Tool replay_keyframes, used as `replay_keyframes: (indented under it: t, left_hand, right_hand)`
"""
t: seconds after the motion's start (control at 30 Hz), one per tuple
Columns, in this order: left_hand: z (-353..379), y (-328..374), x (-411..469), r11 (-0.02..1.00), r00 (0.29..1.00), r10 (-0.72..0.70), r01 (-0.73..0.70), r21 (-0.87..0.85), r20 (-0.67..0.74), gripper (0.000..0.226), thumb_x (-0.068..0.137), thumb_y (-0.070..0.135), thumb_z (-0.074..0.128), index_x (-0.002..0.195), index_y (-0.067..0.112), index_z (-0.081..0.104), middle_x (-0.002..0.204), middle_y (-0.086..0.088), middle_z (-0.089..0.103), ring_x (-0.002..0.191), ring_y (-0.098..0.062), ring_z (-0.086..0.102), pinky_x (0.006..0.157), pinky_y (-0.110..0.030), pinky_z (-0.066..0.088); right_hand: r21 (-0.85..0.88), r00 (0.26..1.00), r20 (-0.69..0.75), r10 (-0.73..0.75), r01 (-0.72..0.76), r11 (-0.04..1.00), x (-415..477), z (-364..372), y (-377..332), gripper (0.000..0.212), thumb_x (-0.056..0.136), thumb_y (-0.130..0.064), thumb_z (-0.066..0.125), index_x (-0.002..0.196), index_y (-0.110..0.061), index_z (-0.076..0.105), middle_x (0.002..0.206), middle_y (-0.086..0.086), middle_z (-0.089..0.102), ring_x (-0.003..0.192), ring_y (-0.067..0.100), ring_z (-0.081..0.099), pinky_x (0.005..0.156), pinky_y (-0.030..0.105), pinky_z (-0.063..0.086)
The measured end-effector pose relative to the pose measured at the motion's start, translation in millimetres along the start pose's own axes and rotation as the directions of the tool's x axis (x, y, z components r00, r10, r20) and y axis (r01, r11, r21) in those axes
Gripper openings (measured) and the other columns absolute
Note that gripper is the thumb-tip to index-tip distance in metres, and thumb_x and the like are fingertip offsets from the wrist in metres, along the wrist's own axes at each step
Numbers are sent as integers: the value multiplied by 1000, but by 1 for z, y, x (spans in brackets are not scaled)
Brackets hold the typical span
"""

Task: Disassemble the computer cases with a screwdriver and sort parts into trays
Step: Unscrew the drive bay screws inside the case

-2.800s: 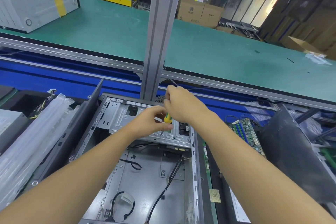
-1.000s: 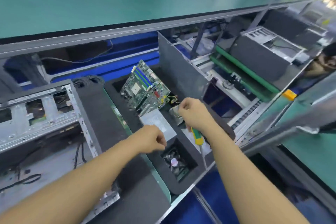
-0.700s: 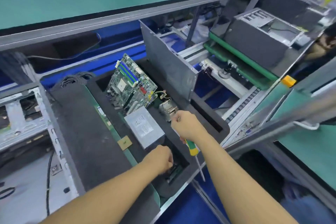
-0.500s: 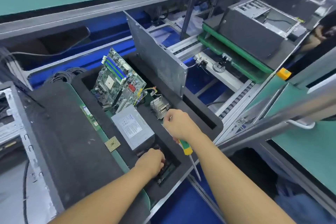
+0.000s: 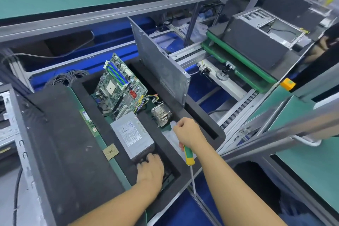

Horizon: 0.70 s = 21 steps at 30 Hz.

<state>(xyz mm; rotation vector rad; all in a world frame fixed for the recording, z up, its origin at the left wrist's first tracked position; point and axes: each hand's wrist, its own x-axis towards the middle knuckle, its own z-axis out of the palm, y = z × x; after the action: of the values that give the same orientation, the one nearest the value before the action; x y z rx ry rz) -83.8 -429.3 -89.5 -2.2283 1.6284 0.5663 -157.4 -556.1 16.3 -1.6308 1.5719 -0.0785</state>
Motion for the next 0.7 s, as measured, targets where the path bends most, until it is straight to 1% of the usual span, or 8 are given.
replay_keyframes:
  t: [0.1,0.23,0.3,0.4,0.5,0.53,0.6,0.7]
  left_hand:
    - [2,-2,5,1000,999,-27,27,13,23,48,95,17,55,137,3,37,134,-12,50,124,-29,52,101,-36,40]
    - [0,-9,8,999,998,-9,12,-51,60,39,93,14,58,130,10,48,130,-8,58,123,-26,53,99,-34,39]
    - [-6,-10,8,992,996,12,0,-128,93,33,93,21,63,123,11,52,125,-9,61,117,-27,58,91,-34,43]
    - [-28,-11,2,967,989,42,-4,-253,145,20,92,24,68,105,14,56,118,-7,63,108,-28,62,75,-33,44]
    - [-55,-17,-9,946,995,60,-30,-321,82,20,91,22,65,84,16,46,98,-7,59,91,-27,60,68,-34,43]
    - [-64,-20,-13,937,996,66,-40,-348,63,19,90,20,62,83,16,46,95,-7,57,87,-27,58,68,-35,44]
    - [-84,-26,-18,913,996,76,-49,-405,51,13,89,20,60,86,14,50,98,-8,59,89,-30,60,70,-35,47]
    - [-115,-38,-20,866,995,97,-78,-493,14,11,90,21,60,95,12,64,97,-7,67,87,-26,65,69,-32,49]
  right_hand:
    - [48,999,-10,31,-30,998,1,0,9,18,88,-15,35,89,-12,53,76,13,59,42,27,58,42,31,51]
    - [98,999,-30,44,-41,994,4,-5,24,20,83,-17,37,88,-13,56,68,10,60,39,23,56,45,34,54]
    - [142,997,-41,59,-53,988,6,-10,29,23,80,-18,39,89,-9,58,64,10,59,39,24,54,47,37,53]
    - [202,995,-67,77,-62,977,9,-20,34,24,81,-17,41,91,-8,61,64,8,58,40,24,53,45,34,53]
    - [254,993,-101,68,-41,966,11,-29,31,16,84,-14,47,89,-9,61,63,5,55,38,21,52,43,29,49]
    - [274,993,-101,62,-32,961,11,-31,29,14,85,-14,48,88,-9,61,62,5,55,38,21,52,42,27,47]
    - [326,997,-70,33,-8,945,11,-34,24,10,87,-14,51,85,-11,60,61,4,54,38,21,49,41,26,45]
    - [376,995,27,-97,80,923,10,-41,17,12,90,-21,59,82,-17,67,65,3,57,40,20,47,41,26,43]
